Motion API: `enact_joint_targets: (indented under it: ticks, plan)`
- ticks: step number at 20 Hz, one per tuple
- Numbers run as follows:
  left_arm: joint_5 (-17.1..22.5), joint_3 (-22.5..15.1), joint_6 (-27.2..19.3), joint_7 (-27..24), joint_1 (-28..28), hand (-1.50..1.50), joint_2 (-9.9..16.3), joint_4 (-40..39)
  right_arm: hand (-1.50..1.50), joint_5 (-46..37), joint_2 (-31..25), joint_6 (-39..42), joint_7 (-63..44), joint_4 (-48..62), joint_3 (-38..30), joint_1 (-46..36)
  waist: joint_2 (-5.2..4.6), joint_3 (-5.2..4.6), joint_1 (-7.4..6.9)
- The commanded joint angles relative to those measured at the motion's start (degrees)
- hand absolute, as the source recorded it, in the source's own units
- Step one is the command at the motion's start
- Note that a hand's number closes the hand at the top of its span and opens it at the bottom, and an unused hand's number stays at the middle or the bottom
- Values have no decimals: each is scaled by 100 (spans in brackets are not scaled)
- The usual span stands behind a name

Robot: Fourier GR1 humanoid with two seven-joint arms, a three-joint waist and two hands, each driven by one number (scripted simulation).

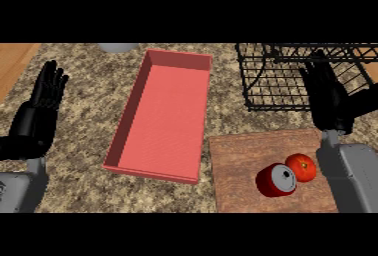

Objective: Pick the tomato from the cutting board and place it in the cardboard box

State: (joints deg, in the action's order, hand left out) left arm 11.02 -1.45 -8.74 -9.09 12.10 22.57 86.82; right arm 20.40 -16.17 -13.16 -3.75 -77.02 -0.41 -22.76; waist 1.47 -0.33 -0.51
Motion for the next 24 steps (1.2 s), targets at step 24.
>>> enact_joint_targets:
  ticks: [24]
  plan:
    - [-1196,-7,-395,1180,-540,0,650,-1171,-150,-2998,-3262,3349,5632,1480,888,1209,-193,48,-115]
